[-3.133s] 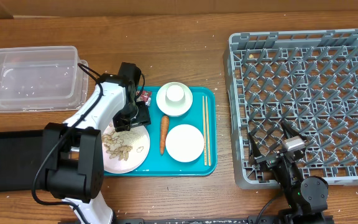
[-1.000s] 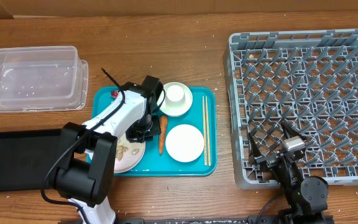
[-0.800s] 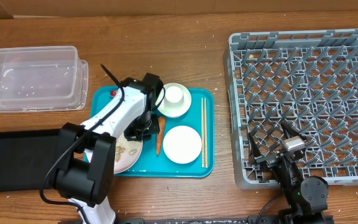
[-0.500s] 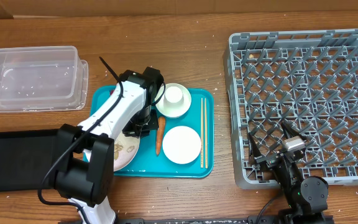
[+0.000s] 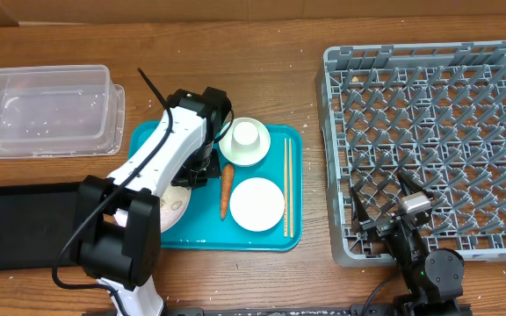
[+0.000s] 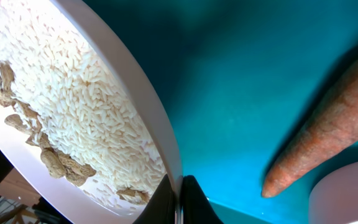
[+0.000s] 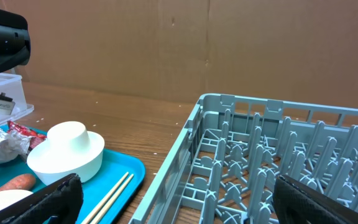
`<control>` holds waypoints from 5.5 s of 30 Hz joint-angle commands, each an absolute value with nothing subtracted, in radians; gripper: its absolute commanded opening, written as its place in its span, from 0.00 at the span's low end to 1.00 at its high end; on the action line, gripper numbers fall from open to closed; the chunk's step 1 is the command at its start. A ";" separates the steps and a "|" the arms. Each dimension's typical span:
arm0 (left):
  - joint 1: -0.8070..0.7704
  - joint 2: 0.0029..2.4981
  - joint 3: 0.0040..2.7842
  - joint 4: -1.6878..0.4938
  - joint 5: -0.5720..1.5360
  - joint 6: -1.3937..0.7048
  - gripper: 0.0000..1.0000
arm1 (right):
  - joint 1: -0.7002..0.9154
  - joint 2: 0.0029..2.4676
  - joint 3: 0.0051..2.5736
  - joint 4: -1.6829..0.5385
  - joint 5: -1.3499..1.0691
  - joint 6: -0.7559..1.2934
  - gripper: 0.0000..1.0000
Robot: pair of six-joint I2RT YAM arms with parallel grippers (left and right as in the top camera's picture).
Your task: Sort waste into correct bins and load items into the dishwasher
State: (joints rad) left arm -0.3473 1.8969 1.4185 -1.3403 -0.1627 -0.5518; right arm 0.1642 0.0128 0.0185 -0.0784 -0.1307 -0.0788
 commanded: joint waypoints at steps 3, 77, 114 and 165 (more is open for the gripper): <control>-0.347 1.903 1.475 -1.392 -0.200 -0.565 0.04 | 0.160 0.003 0.008 -0.073 -0.129 -0.079 1.00; 0.739 1.890 1.718 -1.305 0.532 -0.343 0.04 | 0.160 0.003 0.008 -0.073 -0.129 -0.079 1.00; 1.126 1.890 1.718 -1.427 1.118 -0.172 0.04 | 0.160 0.003 0.008 -0.073 -0.129 -0.079 1.00; 0.404 1.525 1.718 -1.608 0.393 -0.343 0.04 | 0.160 0.003 0.008 -0.073 -0.129 -0.079 1.00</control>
State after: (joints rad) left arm 0.5854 1.5532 1.6962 -1.5955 0.6746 -0.2356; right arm 0.1642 0.0128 0.0185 -0.0784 -0.1307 -0.0784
